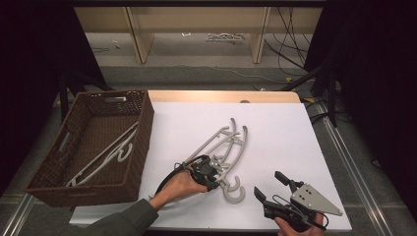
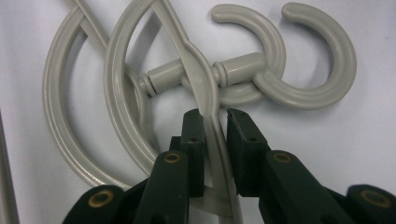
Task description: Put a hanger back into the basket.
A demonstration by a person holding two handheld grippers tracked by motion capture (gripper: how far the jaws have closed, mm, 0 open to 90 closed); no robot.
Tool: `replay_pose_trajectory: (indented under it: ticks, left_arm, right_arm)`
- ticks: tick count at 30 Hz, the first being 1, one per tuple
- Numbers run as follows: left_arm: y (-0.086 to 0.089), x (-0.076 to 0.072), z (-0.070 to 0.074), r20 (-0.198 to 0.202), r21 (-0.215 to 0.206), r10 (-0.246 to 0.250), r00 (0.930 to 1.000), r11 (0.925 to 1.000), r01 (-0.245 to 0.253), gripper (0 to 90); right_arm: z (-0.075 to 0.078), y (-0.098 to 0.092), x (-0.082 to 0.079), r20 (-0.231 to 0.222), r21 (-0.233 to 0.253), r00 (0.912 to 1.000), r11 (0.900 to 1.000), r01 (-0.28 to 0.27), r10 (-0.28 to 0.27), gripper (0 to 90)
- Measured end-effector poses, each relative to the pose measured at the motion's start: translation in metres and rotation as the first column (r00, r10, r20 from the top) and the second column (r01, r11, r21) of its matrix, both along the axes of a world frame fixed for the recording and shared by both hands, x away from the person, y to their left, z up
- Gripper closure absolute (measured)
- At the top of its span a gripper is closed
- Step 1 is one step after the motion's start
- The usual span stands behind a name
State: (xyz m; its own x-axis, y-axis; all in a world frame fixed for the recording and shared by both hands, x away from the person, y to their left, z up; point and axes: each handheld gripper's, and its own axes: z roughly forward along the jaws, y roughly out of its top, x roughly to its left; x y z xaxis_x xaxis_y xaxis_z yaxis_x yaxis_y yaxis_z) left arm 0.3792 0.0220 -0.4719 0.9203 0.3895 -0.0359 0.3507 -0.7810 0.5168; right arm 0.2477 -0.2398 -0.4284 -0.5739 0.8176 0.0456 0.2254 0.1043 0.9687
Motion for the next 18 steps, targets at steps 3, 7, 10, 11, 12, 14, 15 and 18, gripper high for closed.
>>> replay_pose_trajectory:
  ticks: [3,7,10,11,12,14,15,18]
  left_arm:
    - [0.0,-0.001,-0.001,-0.01,-0.029,0.033,0.9994,0.999,-0.033,77.5]
    - [0.002,0.0,0.0,-0.035,-0.054,0.056,0.9978,0.9969,-0.058,78.7]
    - [0.01,0.004,0.008,-0.067,-0.103,0.071,0.9952,0.9916,-0.077,79.6]
    - [0.01,0.004,0.008,-0.067,-0.103,0.071,0.9952,0.9916,-0.077,79.9]
    - [0.014,0.006,0.013,-0.065,-0.122,0.09,0.9938,0.9877,-0.098,80.1]
    - [0.02,0.009,0.019,-0.064,-0.158,0.106,0.9923,0.9807,-0.115,80.3]
    - [0.02,0.009,0.019,-0.064,-0.158,0.106,0.9923,0.9807,-0.115,80.6]
    - [0.032,0.013,0.025,-0.112,-0.256,0.164,0.9801,0.948,-0.188,81.4]
  right_arm:
    - [-0.001,0.0,0.001,-0.008,0.006,0.9999,1.0,-0.012,0.012,19.8]
    - [-0.001,0.001,0.001,-0.002,0.0,0.9999,1.0,-0.013,0.013,19.9]
    - [0.0,0.001,0.001,-0.002,-0.003,1.0,1.0,-0.007,0.007,19.9]
    - [0.0,0.001,0.001,-0.002,-0.003,1.0,1.0,-0.007,0.007,19.9]
    - [-0.001,0.001,0.001,-0.014,-0.011,0.9999,1.0,-0.007,0.007,19.9]
    - [-0.001,0.001,0.001,-0.019,-0.008,0.9998,1.0,-0.009,0.008,19.8]
    - [-0.001,0.001,0.001,-0.019,-0.008,0.9998,1.0,-0.009,0.008,19.8]
    - [-0.001,0.001,0.001,-0.018,-0.012,0.9998,1.0,-0.007,0.006,19.9]
